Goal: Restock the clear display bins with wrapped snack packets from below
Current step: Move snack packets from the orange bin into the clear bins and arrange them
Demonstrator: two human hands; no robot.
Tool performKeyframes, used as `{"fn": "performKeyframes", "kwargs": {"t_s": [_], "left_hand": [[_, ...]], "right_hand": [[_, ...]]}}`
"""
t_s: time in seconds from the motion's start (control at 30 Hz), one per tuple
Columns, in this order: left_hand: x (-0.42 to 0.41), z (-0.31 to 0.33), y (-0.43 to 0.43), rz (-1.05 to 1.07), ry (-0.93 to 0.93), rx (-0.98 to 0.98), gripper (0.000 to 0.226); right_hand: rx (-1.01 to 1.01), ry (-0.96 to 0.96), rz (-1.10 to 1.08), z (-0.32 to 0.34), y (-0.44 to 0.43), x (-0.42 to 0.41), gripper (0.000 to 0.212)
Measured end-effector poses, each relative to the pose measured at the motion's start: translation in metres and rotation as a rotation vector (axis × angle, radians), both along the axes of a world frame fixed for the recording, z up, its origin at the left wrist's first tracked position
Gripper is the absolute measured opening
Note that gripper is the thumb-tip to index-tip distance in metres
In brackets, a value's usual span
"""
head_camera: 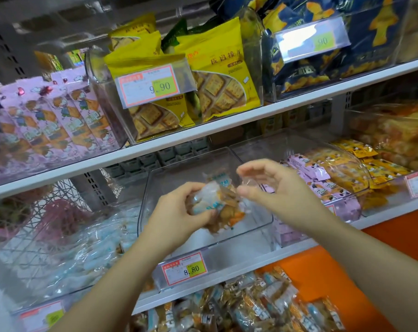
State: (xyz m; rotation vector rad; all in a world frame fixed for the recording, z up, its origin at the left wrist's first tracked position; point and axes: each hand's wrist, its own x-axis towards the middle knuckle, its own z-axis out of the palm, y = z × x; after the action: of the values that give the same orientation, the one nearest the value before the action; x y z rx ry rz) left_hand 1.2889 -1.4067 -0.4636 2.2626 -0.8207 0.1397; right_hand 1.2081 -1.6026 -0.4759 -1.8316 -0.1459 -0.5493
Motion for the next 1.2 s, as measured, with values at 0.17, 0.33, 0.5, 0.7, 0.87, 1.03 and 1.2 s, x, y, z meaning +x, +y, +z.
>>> {"fn": "performKeyframes", "kwargs": {"t_s": [0.17,0.33,0.5,0.7,0.87,1.03,1.2], "left_hand": [[0.044,-0.027,-0.008,0.042,0.167,0.065,0.034],[0.080,-0.050,-0.053,0.013,0.192,0.199,0.053],[0.119,-0.065,-0.079,0.070,0.156,0.216,0.049],[0.154,-0.075,-0.090,0.049,0.120,0.331,0.060],[0.166,-0.075,-0.094,0.028,0.163,0.374,0.070],[0.174,-0.076,-0.095,0.036,0.168,0.424,0.075],[0.177,-0.075,-0.096,0.043,0.157,0.453,0.079]], "right_hand": [[-0.315,0.276,-0.114,-0.015,-0.036,0.020,0.049],[-0.485,0.360,-0.053,-0.035,-0.039,0.029,0.075],[-0.445,0.332,-0.048,-0.041,-0.042,0.032,0.074],[-0.448,0.301,-0.044,-0.044,-0.042,0.035,0.073],[-0.480,0.303,-0.049,-0.044,-0.041,0.035,0.073],[-0.490,0.309,-0.059,-0.044,-0.040,0.034,0.073],[-0.483,0.326,-0.052,-0.043,-0.040,0.034,0.073]]}}
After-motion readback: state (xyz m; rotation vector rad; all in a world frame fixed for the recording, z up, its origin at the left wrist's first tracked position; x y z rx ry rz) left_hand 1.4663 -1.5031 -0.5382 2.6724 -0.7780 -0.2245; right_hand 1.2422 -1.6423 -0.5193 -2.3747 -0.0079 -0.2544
